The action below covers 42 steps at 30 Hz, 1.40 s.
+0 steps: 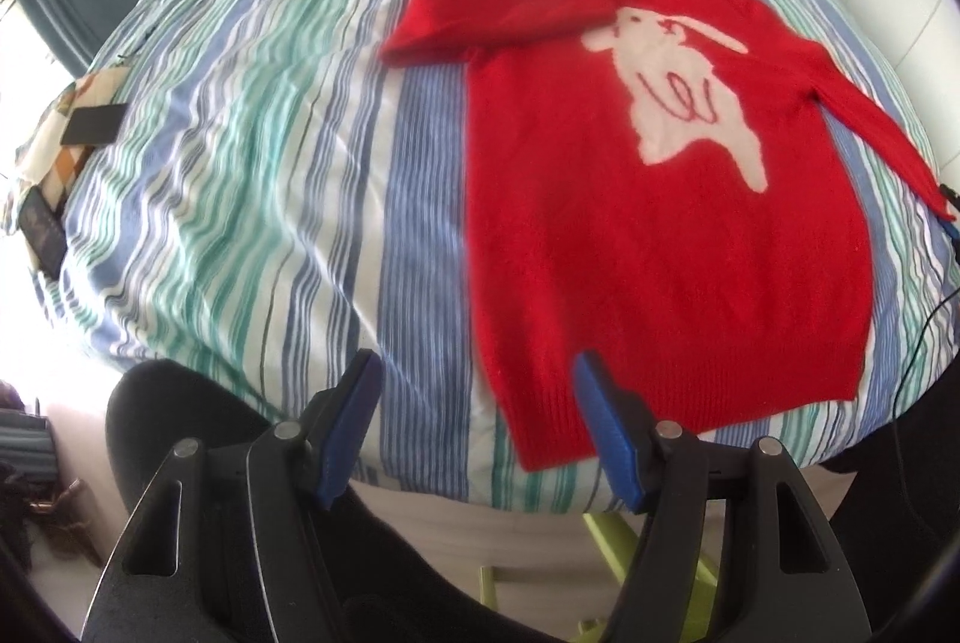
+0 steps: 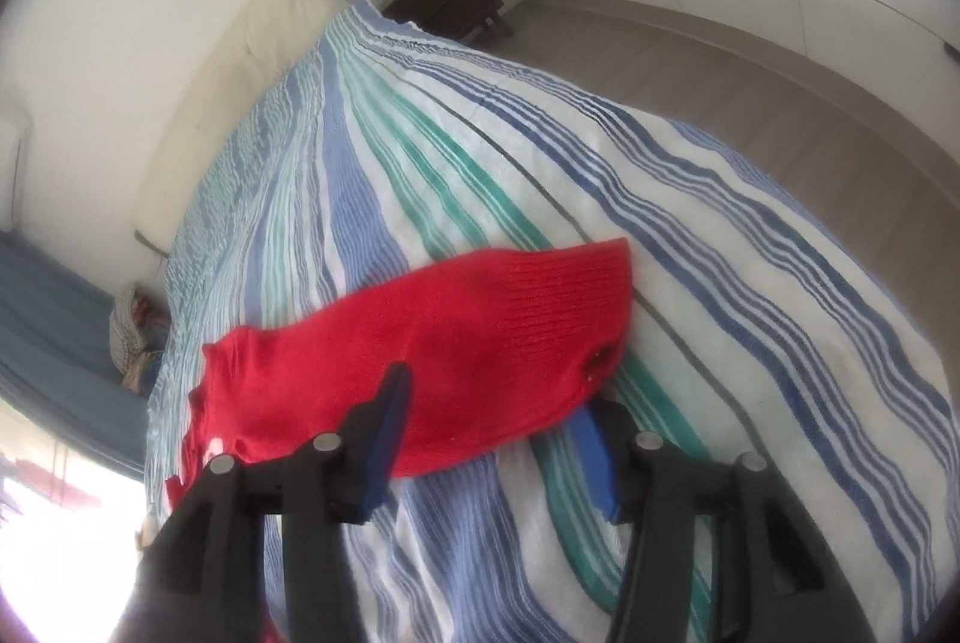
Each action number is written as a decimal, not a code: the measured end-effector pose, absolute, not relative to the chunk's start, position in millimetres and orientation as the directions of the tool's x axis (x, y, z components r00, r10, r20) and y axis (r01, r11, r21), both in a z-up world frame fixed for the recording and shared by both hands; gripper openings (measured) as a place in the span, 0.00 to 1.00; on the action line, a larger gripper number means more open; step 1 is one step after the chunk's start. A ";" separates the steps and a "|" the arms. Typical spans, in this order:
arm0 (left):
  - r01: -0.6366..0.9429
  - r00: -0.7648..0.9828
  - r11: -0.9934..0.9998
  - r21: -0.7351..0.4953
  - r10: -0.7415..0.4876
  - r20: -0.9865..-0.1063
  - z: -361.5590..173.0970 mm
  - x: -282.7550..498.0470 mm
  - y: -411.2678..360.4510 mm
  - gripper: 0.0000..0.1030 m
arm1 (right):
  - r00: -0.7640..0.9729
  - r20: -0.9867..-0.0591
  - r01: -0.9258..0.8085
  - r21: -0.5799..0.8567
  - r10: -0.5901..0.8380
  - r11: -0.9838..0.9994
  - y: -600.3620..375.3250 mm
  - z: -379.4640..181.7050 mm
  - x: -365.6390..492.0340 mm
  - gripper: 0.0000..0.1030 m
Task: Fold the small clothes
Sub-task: 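Grasp the sweater sleeve cuff with the right gripper, then pull the sleeve straight out from the body with the right gripper, release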
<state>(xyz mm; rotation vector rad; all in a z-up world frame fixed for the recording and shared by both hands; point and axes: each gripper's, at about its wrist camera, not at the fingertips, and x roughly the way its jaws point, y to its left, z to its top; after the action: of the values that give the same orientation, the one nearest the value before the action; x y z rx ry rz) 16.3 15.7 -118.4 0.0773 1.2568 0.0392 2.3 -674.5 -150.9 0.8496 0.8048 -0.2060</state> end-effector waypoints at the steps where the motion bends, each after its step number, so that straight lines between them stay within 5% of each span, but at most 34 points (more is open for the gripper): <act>1: 0.008 0.303 0.997 0.080 0.074 -0.950 -120.7 15.9 16.6 0.67 | 0.695 -0.706 0.480 0.596 0.135 0.644 -676.9 -153.3 0.7 0.46; 2: 0.005 0.300 0.997 0.081 0.076 -0.951 -122.4 15.1 17.4 0.67 | 0.697 -0.707 0.500 0.602 0.122 0.623 -680.7 -155.9 -2.2 0.40; 4: 0.002 0.298 0.996 0.087 0.083 -0.951 -124.8 13.6 17.8 0.67 | 0.681 -0.727 0.557 0.590 0.085 0.584 -689.5 -162.6 -9.5 0.04; 14: -0.007 0.303 0.994 0.109 0.106 -0.947 -131.4 7.0 19.6 0.67 | 0.599 -0.801 0.651 0.466 -0.028 0.599 -697.3 -169.8 -12.1 0.01; 18: -0.018 0.290 0.993 0.113 0.113 -0.950 -138.7 6.6 26.4 0.69 | 0.579 -0.810 0.664 0.403 -0.092 0.630 -688.8 -156.8 -15.0 0.19; 21: -0.021 0.290 0.992 0.124 0.125 -0.949 -138.4 9.1 31.3 0.69 | 0.538 -0.807 0.722 0.294 -0.241 0.627 -680.0 -130.7 -31.8 0.64; 22: -0.021 0.301 0.992 0.122 0.123 -0.946 -135.9 9.7 32.8 0.70 | 0.540 -0.792 0.732 0.276 -0.285 0.623 -675.7 -120.0 -40.0 0.69; 30: -0.005 0.381 0.998 0.055 0.053 -0.923 -117.2 26.0 37.3 0.81 | 0.637 -0.681 0.619 0.174 -0.360 0.766 -607.2 -54.8 -72.1 0.69; 37: 0.003 0.438 0.999 -0.053 -0.049 -0.898 -109.8 40.9 32.7 0.94 | 0.716 -0.673 0.391 0.168 -0.185 0.905 -507.5 -61.4 -66.9 0.76; 42: 0.113 0.377 0.980 -0.163 -0.194 -0.906 -128.1 36.3 17.4 0.94 | 0.697 -0.712 0.297 0.180 -0.084 0.938 -463.1 -91.5 -62.0 0.76</act>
<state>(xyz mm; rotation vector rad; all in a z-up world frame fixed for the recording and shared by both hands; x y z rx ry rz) 36.3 17.4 -128.1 -0.0781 1.1679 -0.1967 -62.0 -463.1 -91.5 0.2930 0.7732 -0.2158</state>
